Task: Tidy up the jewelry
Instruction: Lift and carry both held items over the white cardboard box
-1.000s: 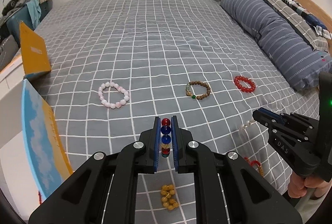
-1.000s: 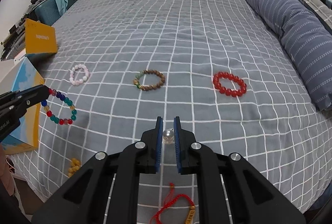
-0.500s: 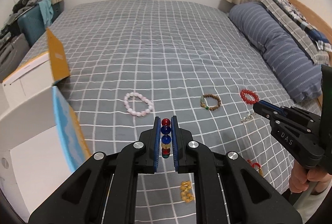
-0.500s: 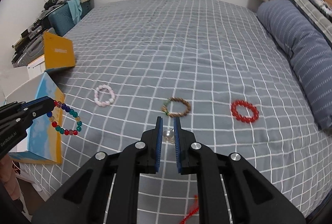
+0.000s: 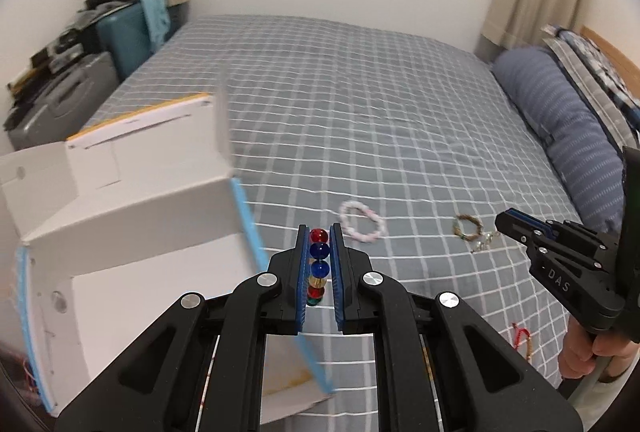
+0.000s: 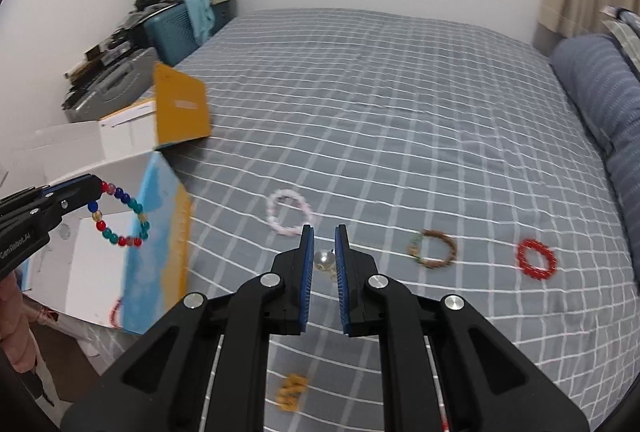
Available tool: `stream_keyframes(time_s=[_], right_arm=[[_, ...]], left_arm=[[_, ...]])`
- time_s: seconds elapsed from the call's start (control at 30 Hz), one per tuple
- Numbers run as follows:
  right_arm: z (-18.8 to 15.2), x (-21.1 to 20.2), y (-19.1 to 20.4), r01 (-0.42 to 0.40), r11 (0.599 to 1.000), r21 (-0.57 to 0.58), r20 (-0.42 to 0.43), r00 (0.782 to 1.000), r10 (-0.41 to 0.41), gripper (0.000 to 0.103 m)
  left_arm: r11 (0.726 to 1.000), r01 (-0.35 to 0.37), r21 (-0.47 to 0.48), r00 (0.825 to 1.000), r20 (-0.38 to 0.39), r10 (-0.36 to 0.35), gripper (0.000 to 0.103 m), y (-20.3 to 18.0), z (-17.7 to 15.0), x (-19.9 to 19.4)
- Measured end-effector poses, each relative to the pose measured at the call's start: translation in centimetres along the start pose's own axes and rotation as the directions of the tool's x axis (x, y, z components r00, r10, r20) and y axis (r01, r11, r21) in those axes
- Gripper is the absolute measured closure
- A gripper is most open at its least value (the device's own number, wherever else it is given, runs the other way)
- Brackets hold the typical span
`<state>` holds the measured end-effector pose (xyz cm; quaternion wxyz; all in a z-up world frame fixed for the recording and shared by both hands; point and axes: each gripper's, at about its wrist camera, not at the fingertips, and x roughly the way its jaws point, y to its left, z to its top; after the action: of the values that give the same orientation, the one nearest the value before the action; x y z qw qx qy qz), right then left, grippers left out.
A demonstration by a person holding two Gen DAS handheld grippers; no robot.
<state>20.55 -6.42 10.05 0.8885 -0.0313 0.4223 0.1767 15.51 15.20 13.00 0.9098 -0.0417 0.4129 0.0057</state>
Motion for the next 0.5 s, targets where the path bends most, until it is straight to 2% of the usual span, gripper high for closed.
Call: stream_keyframes(time_s=[0.17,0.5], right_arm=[[1.4,0.6,4.2,-0.048,0.998,-0.044,0.002,0.999,0.048,0.093],[2.6,1.8,14.3,-0.145,0.978,-0.147,-0.016,0.989,0.145,0.093]], left_arm=[[0.998,-0.049,-0.029,0.999,0.014,0.049,0.093,3.7,-0.4,-1.4],[0.985,-0.137,-0.105,0.991,-0.012,0.136,0.093,11.0,-3.2,-2.9]])
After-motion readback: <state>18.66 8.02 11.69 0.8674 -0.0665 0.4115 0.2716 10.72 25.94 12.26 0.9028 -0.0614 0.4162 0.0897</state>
